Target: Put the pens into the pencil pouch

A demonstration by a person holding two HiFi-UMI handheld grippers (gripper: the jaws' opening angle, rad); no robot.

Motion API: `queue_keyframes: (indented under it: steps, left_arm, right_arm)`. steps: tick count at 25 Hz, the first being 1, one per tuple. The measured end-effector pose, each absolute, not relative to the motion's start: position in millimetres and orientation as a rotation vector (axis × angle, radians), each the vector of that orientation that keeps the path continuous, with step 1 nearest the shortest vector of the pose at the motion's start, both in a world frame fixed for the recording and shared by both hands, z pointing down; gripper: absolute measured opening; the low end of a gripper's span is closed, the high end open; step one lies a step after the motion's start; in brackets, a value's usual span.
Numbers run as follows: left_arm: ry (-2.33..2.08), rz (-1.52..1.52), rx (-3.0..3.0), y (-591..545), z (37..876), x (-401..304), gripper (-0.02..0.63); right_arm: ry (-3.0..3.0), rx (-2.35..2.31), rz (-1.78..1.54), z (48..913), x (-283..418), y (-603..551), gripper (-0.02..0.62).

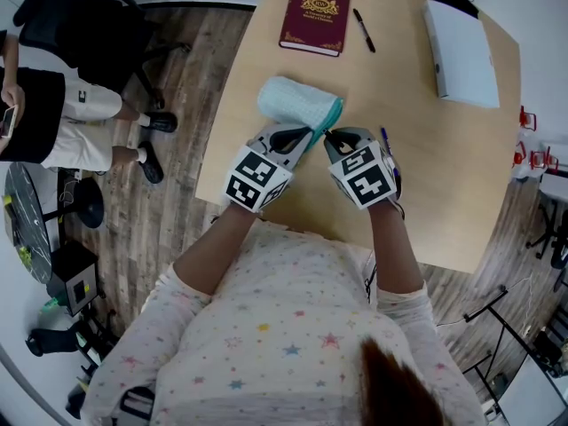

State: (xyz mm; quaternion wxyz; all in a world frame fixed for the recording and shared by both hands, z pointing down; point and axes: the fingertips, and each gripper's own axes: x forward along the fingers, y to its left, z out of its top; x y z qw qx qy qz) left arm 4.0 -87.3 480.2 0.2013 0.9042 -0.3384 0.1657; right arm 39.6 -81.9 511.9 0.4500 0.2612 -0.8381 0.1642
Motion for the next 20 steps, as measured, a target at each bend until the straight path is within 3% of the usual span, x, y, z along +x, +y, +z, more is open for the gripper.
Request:
queue_keyframes:
  steps: [13, 20]
  left_arm:
    - [-0.913, 0.427, 2.538, -85.5, 475.3, 5.6, 0.012]
    - [-0.934, 0.408, 2.526, -88.9, 472.3, -0.2, 0.012]
  right_arm:
    - [-2.1, 0.63, 0.342, 509.2, 25.3, -94.3, 0.063]
    - [-2.198, 0.686, 0.399, 491.9, 34.8, -95.3, 0.1]
